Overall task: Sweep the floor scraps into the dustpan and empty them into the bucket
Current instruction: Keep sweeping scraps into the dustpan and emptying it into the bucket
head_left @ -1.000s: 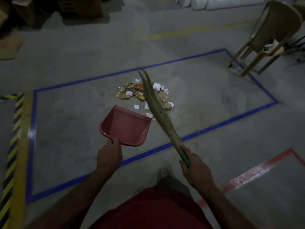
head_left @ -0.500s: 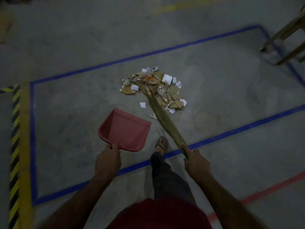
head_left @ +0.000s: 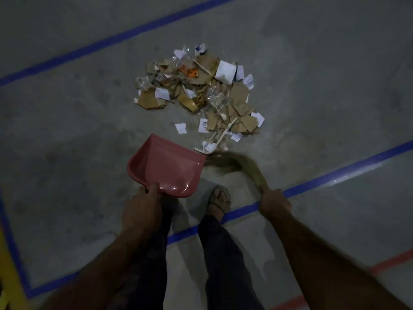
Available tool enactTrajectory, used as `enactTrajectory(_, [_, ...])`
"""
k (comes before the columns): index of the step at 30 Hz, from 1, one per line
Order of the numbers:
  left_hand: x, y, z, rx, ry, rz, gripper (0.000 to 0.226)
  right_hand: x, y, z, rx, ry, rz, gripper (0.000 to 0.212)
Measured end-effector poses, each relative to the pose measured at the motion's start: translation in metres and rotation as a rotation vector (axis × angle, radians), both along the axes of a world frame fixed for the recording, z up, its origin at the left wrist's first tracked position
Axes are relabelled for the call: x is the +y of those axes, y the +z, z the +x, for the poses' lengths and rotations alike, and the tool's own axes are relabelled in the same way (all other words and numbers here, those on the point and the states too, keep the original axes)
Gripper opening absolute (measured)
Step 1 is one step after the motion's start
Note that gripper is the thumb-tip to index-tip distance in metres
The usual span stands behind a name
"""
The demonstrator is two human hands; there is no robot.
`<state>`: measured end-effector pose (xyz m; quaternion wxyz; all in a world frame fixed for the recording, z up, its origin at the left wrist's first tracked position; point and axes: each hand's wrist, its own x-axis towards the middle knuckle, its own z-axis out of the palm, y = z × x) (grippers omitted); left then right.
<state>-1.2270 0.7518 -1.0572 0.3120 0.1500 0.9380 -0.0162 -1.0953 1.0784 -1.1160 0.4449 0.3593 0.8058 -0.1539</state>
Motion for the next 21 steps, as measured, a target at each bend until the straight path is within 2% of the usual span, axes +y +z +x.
enactTrajectory(4, [0.010,-0.045,-0.038,-0.045,-0.019,0.028,0.031,0.010,-0.027,-0.034,0.123,-0.129,0.010,0.055])
enactTrajectory(8, [0.018,-0.057,-0.077,-0.062,0.003,0.051,0.033,0.004,-0.009,-0.046,0.261,-0.119,-0.021,0.058])
enactTrajectory(11, [0.015,-0.055,-0.108,-0.049,-0.012,0.036,0.037,-0.009,0.017,-0.039,0.278,-0.106,-0.034,0.063])
enactTrajectory(15, [-0.004,-0.059,-0.151,-0.060,-0.051,0.005,0.038,-0.035,0.061,-0.033,0.166,-0.155,-0.060,0.059])
enactTrajectory(21, [-0.036,-0.069,-0.211,-0.068,-0.124,0.002,0.036,-0.070,0.111,-0.051,0.241,-0.263,-0.166,0.069])
